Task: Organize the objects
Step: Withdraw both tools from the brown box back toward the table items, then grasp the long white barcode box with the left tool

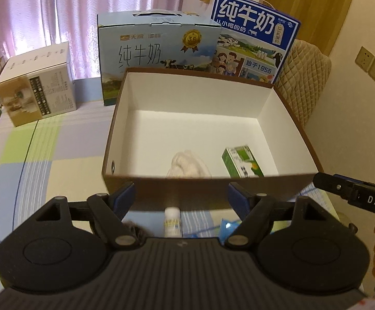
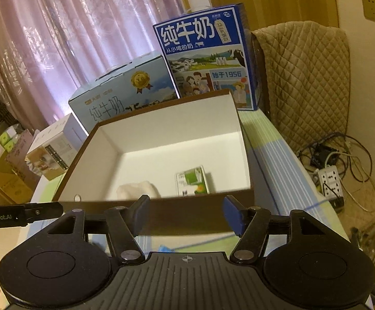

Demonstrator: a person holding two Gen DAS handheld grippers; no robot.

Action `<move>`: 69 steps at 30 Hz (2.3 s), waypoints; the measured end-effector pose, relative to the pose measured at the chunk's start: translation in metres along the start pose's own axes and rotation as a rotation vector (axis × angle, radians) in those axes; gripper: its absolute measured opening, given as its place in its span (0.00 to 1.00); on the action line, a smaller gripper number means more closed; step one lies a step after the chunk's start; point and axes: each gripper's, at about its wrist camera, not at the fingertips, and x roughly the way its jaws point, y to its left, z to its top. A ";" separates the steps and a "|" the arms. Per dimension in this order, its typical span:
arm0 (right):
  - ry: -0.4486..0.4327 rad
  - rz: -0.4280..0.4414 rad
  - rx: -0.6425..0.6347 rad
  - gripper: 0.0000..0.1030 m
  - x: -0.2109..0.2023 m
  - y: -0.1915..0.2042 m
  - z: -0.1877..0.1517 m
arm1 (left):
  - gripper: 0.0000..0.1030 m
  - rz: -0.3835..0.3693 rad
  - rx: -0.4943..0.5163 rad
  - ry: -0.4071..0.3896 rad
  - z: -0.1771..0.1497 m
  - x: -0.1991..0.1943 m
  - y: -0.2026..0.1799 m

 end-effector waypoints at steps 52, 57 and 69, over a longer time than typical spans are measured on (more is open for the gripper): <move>0.250 -0.020 0.027 0.61 -0.039 0.001 -0.124 | 0.72 0.029 0.006 0.159 -0.125 -0.040 0.000; 0.270 -0.031 0.032 0.61 -0.035 -0.002 -0.130 | 0.70 0.039 0.015 0.188 -0.133 -0.027 -0.003; 0.291 -0.051 0.047 0.61 -0.028 -0.010 -0.134 | 0.65 0.089 0.020 0.268 -0.139 0.021 0.001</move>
